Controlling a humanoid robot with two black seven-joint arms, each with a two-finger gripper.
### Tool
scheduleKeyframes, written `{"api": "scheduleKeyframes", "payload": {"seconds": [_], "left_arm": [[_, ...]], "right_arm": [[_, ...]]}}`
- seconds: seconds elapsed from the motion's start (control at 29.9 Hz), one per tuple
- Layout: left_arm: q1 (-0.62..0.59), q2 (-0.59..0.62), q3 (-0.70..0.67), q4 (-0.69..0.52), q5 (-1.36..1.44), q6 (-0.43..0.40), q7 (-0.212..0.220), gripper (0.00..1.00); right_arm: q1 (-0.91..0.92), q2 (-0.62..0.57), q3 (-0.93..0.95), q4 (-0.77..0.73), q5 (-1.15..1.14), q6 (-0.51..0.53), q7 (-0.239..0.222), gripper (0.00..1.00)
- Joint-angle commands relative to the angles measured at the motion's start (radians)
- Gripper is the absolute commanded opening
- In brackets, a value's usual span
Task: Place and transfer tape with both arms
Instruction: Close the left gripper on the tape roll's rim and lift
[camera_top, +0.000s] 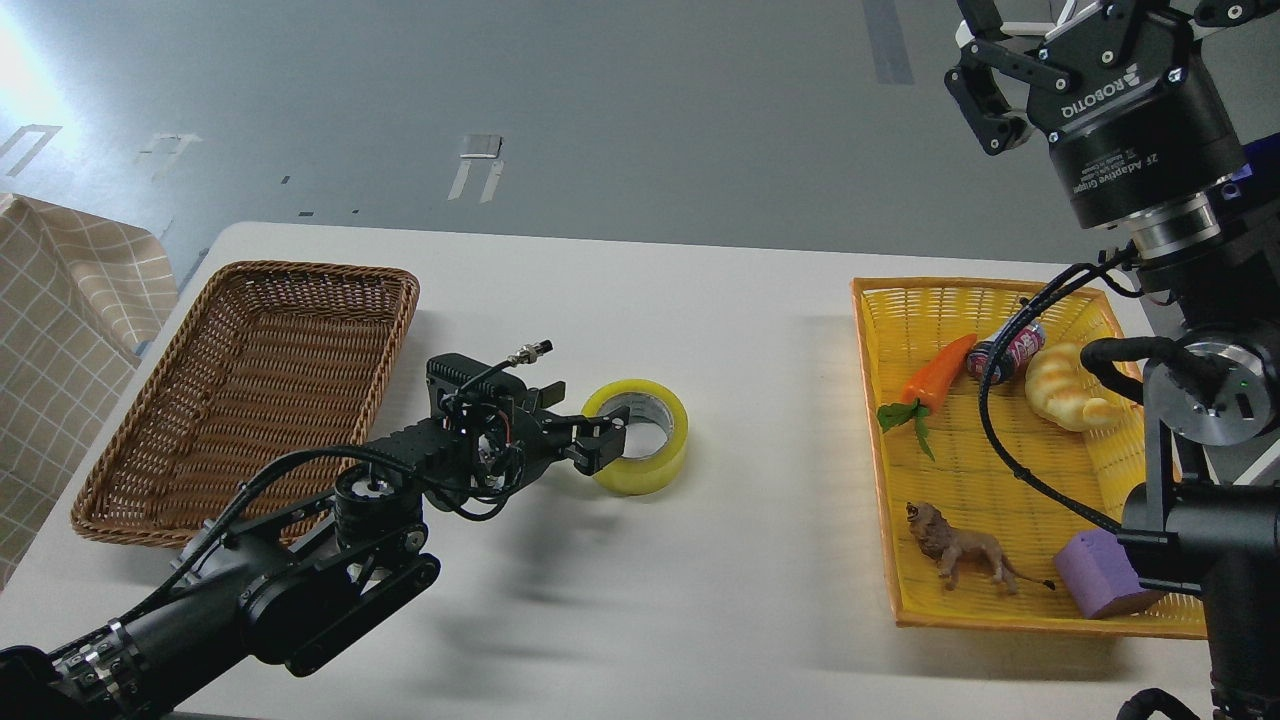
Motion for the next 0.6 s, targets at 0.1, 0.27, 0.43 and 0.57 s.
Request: {"api": "scheduleKeyframes", "payload": {"seconds": [0.1, 0.27, 0.43, 0.57], "left_arm": [[0.000, 0.004, 0.000, 0.012, 0.000, -0.032, -0.034, 0.63], [-0.005, 0.004, -0.001, 0.016, 0.000, -0.059, -0.032, 0.34], [-0.006, 0.004, -0.001, 0.016, 0.000, -0.061, -0.029, 0.24], [-0.014, 0.004, -0.001, 0.016, 0.000, -0.064, -0.025, 0.07]], "right_arm": [[-0.001, -0.002, 0.006, 0.000, 0.000, 0.001, 0.000, 1.00], [-0.006, -0.002, 0.011, 0.000, 0.000, 0.001, 0.000, 1.00], [-0.020, -0.002, 0.012, -0.002, 0.000, 0.001, 0.000, 1.00], [-0.028, -0.002, 0.014, -0.005, 0.000, 0.001, 0.000, 1.00]]}}
